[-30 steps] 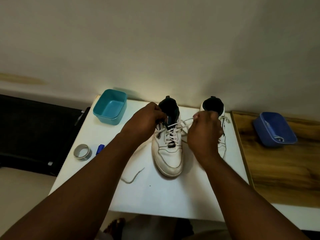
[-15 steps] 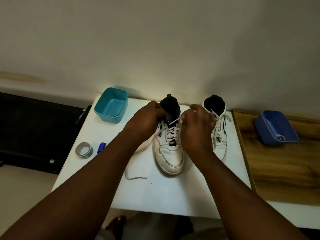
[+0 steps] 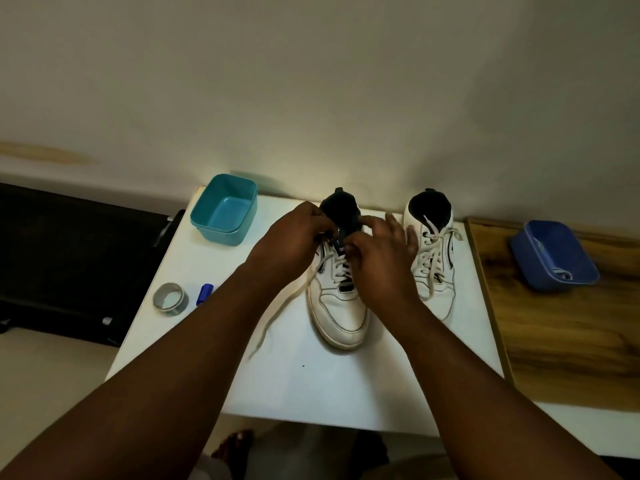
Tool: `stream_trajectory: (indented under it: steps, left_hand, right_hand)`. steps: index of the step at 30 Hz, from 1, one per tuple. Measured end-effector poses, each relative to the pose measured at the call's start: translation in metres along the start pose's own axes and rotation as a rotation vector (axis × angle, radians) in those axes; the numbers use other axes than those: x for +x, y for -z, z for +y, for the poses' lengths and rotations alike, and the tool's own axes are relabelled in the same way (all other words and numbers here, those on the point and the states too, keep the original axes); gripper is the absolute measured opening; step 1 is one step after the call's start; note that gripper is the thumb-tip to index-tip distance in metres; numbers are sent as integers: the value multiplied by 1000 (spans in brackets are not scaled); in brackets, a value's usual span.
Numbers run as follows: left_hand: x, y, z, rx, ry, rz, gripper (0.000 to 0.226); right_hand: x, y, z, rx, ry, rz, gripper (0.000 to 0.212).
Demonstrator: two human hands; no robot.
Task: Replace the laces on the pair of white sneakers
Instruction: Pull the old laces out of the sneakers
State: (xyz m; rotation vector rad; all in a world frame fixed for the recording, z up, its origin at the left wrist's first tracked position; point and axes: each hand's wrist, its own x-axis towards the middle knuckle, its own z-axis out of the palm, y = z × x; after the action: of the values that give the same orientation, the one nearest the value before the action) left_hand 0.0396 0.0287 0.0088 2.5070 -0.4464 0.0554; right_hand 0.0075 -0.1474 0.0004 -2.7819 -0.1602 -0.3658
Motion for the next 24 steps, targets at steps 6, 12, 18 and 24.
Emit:
stream_trajectory:
  steps: [6,12,18,24]
  left_hand:
    - [3,1,-1,-65,77,-44,23]
    - [1,3,1,-12,8,-21,25]
    - [0,5,-2,-27,25,-18,21]
    - [1,3,-1,-16,19,-15,24]
  right_hand:
    - [5,25,23,248,-455,341,17]
    - [0,12,2,49,-6,68,29]
    - [6,15,12,70,-78,133,9]
    - [3,20,10,144,-19,77,14]
